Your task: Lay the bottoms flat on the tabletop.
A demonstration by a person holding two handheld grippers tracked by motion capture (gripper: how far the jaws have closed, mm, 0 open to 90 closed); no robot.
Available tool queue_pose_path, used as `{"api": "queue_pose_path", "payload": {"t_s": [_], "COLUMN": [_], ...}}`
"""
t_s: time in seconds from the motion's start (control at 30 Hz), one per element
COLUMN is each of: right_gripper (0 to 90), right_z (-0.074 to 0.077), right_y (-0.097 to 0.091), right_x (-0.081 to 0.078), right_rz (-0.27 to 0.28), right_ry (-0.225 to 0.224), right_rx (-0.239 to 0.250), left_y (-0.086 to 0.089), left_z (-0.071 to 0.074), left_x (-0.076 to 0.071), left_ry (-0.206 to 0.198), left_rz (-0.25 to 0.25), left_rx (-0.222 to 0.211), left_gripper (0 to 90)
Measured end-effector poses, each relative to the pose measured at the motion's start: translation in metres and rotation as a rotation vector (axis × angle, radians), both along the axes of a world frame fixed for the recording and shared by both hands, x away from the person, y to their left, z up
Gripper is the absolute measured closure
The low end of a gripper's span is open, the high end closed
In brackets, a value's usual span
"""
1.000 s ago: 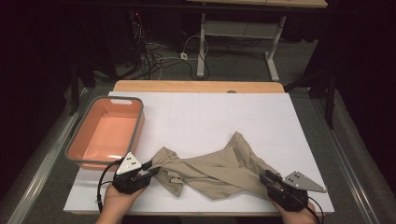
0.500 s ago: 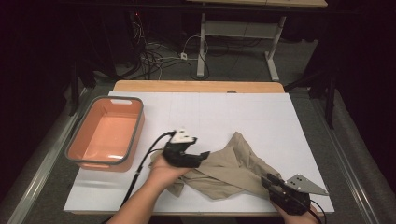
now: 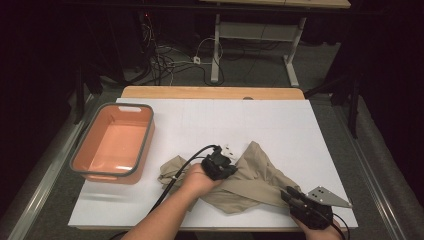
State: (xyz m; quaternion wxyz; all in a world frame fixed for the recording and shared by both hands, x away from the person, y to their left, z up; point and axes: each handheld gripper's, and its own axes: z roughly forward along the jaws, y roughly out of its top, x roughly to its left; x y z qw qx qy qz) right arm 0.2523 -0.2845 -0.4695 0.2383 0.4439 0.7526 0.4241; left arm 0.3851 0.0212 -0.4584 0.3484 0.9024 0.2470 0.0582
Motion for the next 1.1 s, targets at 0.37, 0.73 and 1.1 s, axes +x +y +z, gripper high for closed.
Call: {"api": "queue_pose_path", "payload": {"t_s": [0.37,0.73,1.1], "right_gripper": [67.1,51.6,88.8], "right_z": [-0.006,-0.003,-0.015], "right_y": [0.006,0.045,0.095], "right_x": [0.003,-0.003,0.013], "right_rz": [0.0,0.069,0.125], "right_ry": [0.027,0.04,0.05], "right_rx": [-0.022,-0.011,-0.188], "left_y": [0.139,0.151,0.157], "left_z": [0.008,-0.019,-0.014], "left_x": [-0.023,-0.052,-0.055], "left_ry": [-0.105,-0.107,-0.148], "left_rz": [0.237,0.254,0.258], "left_rx": [-0.021,-0.164,-0.187], "left_gripper": [84.8,78.2,75.9]}}
